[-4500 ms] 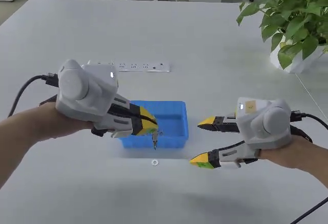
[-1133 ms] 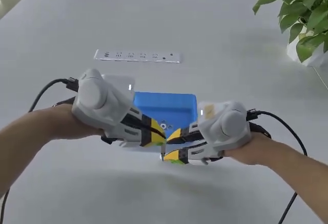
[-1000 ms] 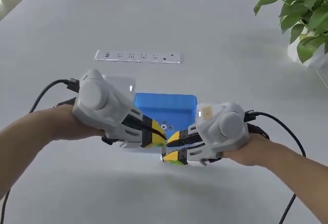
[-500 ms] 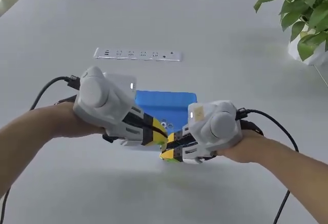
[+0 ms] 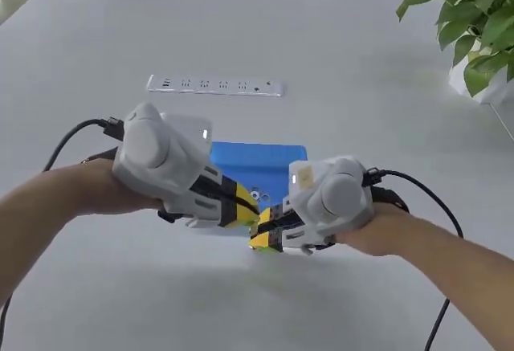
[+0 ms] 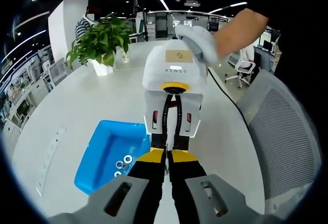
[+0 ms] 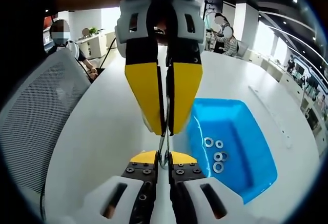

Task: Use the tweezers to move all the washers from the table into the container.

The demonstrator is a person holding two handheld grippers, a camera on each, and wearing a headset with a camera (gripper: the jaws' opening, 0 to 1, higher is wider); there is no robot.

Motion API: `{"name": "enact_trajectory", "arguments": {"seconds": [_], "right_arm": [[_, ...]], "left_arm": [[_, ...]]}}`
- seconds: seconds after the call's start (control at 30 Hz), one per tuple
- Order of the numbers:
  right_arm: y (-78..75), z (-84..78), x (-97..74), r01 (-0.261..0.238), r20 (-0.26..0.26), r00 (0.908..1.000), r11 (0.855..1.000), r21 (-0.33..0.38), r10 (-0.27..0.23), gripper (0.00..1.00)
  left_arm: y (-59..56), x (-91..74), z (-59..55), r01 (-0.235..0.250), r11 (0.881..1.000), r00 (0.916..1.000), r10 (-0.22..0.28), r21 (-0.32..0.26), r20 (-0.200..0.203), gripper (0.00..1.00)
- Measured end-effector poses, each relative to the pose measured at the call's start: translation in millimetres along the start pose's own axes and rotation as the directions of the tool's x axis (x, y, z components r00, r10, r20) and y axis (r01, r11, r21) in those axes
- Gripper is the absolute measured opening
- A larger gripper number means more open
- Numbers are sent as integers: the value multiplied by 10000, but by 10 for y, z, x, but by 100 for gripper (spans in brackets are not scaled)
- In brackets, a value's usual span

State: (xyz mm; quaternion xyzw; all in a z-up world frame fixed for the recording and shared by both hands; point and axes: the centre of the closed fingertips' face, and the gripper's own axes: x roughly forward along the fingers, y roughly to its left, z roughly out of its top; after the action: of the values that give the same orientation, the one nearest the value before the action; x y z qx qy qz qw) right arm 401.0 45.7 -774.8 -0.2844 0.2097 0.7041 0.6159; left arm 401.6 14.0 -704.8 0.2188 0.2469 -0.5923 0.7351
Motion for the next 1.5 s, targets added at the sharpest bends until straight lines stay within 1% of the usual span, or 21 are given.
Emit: {"name": "enact_trajectory", "arguments": {"seconds": [0.07, 0.17, 0.3, 0.5, 0.53, 0.6, 0.63, 0.7, 0.83, 1.07, 1.13, 1.2, 1.37, 1.47, 1.5], "right_arm": [[2, 0, 0, 29, 24, 10000, 10000, 54, -30, 8], [0, 2, 3, 64, -37, 10000, 9999, 84, -64, 8], [-2, 5, 8, 122, -48, 9999, 9998, 124, -121, 8], [-6, 3, 6, 147, -97, 9998, 9998, 154, -146, 8], [-7, 4, 7, 162, -124, 9998, 9997, 186, -160, 8], [-5, 5, 9, 190, -146, 9997, 9997, 145, -188, 8], [-6, 3, 9, 198, -149, 9997, 9997, 151, -196, 8], [-4, 1, 8, 222, -164, 9996, 9996, 161, -219, 8], [-1, 2, -14, 236, -238, 9994, 9996, 135, -232, 8], [-13, 42, -95, 359, -273, 9990, 9993, 141, -355, 8], [-17, 64, -124, 391, -299, 9988, 9992, 111, -388, 8], [-22, 81, -146, 412, -292, 9987, 9991, 108, -409, 8], [-28, 163, -233, 503, -252, 9984, 9987, 107, -501, 8], [-28, 204, -285, 534, -206, 9984, 9985, 88, -532, 8], [-29, 216, -298, 533, -178, 9984, 9985, 98, -531, 8]], "left_arm": [[3, -3, 11, -41, 9999, 10000, 42, -92, 48, 8], [23, -14, 56, -117, 9998, 9995, 122, -164, 287, 12], [39, -33, 72, -213, 9995, 9989, 223, -240, 424, 16], [35, -102, 44, -301, 9980, 9977, 334, -563, 590, 21], [24, -120, 39, -289, 9968, 9972, 338, -739, 671, 23], [12, -156, 43, -361, 9952, 9956, 438, -915, 833, 25], [11, -170, 36, -394, 9939, 9952, 483, -1032, 851, 27], [-4, -197, 27, -452, 9932, 9944, 549, -1068, 903, 30], [-14, -260, -11, -601, 9900, 9934, 718, -1273, 896, 32], [-44, -359, -20, -823, 9843, 9900, 988, -1560, 1010, 44], [-38, -374, -35, -947, 9826, 9895, 1105, -1597, 936, 50], [-36, -397, -43, -1044, 9822, 9886, 1196, -1560, 916, 52], [-16, -453, -56, -1263, 9748, 9847, 1456, -1840, 956, 60], [-21, -484, -77, -1352, 9733, 9838, 1542, -1854, 918, 62], [-24, -497, -79, -1369, 9717, 9833, 1569, -1926, 926, 64]]}}
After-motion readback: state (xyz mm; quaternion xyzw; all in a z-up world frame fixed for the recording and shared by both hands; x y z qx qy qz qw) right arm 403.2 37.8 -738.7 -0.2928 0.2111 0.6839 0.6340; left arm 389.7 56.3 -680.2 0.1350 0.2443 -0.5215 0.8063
